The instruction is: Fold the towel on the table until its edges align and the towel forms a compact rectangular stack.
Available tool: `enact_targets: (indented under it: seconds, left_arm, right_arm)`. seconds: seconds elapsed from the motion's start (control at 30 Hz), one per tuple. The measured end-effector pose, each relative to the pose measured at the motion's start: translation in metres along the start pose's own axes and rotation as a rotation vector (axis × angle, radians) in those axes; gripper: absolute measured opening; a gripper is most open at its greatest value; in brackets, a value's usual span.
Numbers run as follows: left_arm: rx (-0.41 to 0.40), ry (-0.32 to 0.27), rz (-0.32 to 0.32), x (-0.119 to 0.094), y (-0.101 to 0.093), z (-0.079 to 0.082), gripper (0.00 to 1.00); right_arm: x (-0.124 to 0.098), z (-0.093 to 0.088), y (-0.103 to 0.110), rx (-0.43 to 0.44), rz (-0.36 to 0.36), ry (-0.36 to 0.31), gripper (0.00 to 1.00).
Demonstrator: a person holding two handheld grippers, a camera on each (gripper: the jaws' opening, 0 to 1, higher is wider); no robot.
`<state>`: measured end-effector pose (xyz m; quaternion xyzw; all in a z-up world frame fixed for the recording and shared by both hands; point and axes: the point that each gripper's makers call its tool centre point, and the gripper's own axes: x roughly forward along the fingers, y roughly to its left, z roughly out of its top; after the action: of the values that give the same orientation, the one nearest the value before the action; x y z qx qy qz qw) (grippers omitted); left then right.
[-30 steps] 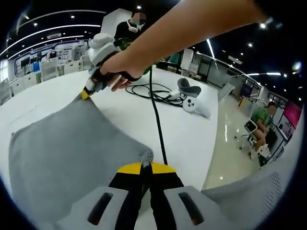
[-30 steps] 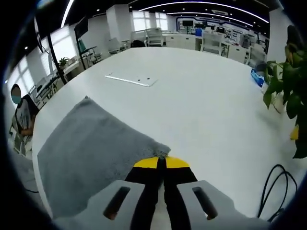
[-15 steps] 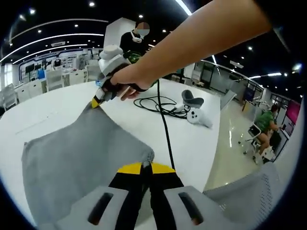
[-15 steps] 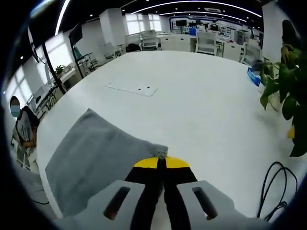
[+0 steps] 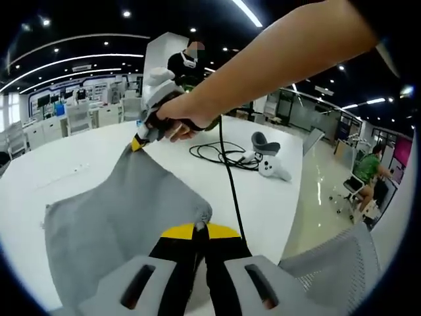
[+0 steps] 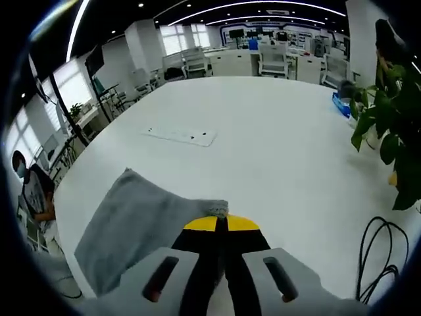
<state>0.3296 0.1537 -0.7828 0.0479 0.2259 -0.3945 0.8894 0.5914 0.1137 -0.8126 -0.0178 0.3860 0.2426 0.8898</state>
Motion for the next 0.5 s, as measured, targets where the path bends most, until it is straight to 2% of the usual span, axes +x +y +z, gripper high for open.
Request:
enact_targets:
  seconds: [0.5]
  left_arm:
    - [-0.016, -0.063, 0.021, -0.031, 0.011, 0.013, 0.04]
  right_arm:
    - [-0.01, 0.027, 0.022, 0.013, -0.01, -0.038, 0.0]
